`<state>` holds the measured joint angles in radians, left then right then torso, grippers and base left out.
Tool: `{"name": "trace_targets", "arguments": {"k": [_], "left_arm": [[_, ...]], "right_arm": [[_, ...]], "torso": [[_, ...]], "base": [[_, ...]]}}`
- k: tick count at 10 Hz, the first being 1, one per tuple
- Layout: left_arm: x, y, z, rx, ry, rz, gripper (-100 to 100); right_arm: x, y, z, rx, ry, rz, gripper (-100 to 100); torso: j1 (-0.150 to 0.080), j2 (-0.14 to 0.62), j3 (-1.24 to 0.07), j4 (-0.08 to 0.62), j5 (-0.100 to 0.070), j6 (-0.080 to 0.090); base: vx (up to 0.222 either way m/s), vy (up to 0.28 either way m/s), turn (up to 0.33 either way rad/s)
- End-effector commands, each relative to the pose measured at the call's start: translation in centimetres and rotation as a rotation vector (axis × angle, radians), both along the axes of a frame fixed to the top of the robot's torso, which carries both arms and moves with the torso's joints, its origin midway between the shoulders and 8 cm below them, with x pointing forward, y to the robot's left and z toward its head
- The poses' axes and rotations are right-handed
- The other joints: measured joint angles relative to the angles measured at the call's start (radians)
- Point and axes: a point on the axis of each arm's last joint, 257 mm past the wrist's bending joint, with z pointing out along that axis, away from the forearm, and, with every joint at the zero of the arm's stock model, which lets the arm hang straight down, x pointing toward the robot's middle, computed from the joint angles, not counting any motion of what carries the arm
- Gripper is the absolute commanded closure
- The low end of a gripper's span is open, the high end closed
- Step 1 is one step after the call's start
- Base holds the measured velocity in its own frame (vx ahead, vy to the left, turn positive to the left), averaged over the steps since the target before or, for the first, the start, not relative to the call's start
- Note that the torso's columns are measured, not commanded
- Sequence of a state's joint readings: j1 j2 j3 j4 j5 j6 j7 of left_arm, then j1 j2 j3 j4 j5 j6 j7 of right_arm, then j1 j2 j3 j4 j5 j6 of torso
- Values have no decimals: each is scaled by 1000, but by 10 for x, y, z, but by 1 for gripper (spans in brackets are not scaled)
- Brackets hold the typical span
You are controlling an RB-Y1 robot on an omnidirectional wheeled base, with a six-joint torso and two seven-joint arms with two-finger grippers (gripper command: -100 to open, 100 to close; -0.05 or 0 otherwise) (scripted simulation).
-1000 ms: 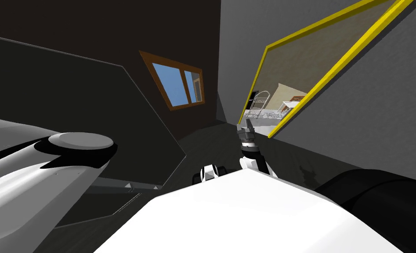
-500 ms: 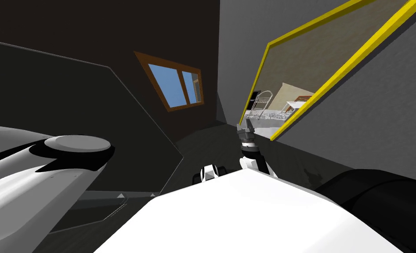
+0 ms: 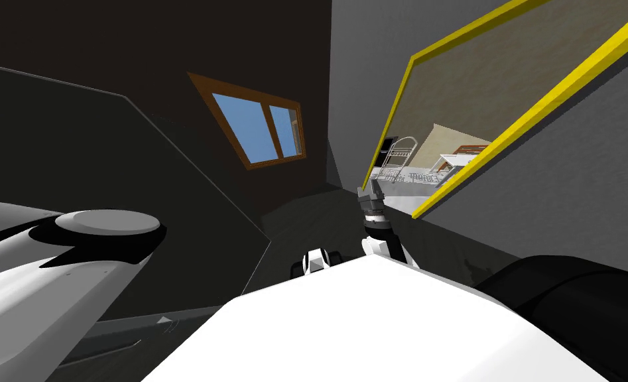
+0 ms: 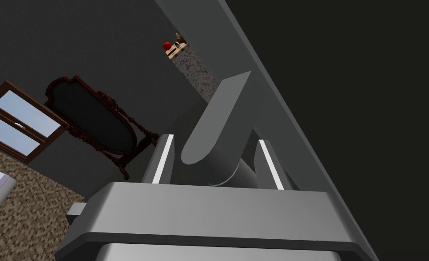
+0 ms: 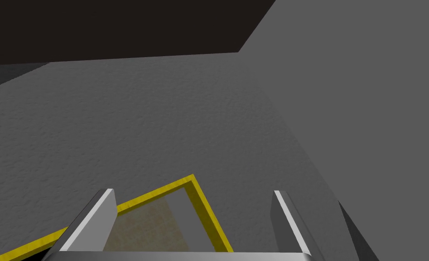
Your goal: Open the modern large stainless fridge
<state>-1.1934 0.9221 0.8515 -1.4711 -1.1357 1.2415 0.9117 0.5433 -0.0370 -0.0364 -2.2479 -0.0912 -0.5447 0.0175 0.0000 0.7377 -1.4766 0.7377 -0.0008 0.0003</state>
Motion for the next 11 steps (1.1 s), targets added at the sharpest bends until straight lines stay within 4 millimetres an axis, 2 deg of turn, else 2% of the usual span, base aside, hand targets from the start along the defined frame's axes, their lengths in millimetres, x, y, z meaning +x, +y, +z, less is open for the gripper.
{"name": "trace_targets", "arguments": {"k": [1, 2, 3, 10, 11], "left_arm": [[-13, -6, 0, 4, -2, 34, 100], [-40, -12, -2, -5, 0, 113, 100], [-41, -12, -2, -5, 1, 114, 100], [-124, -44, 1, 1, 2, 375, 100], [-125, -44, 13, -1, 2, 357, -100]], "right_arm": [[0, 0, 0, 0, 0, 0, 0], [0, 0, 0, 0, 0, 0, 0], [0, 0, 0, 0, 0, 0, 0], [0, 0, 0, 0, 0, 0, 0], [0, 0, 0, 0, 0, 0, 0]], "torso": [[1, 2, 1, 1, 0, -1], [6, 4, 0, 2, -1, 1], [0, -1, 1, 1, 2, -3], [0, 0, 0, 0, -1, 0], [0, 0, -1, 0, -1, -1]], "base": [[48, -96, 34], [149, -158, 6], [151, -180, 58], [181, -166, 38], [107, -56, -31]]}}
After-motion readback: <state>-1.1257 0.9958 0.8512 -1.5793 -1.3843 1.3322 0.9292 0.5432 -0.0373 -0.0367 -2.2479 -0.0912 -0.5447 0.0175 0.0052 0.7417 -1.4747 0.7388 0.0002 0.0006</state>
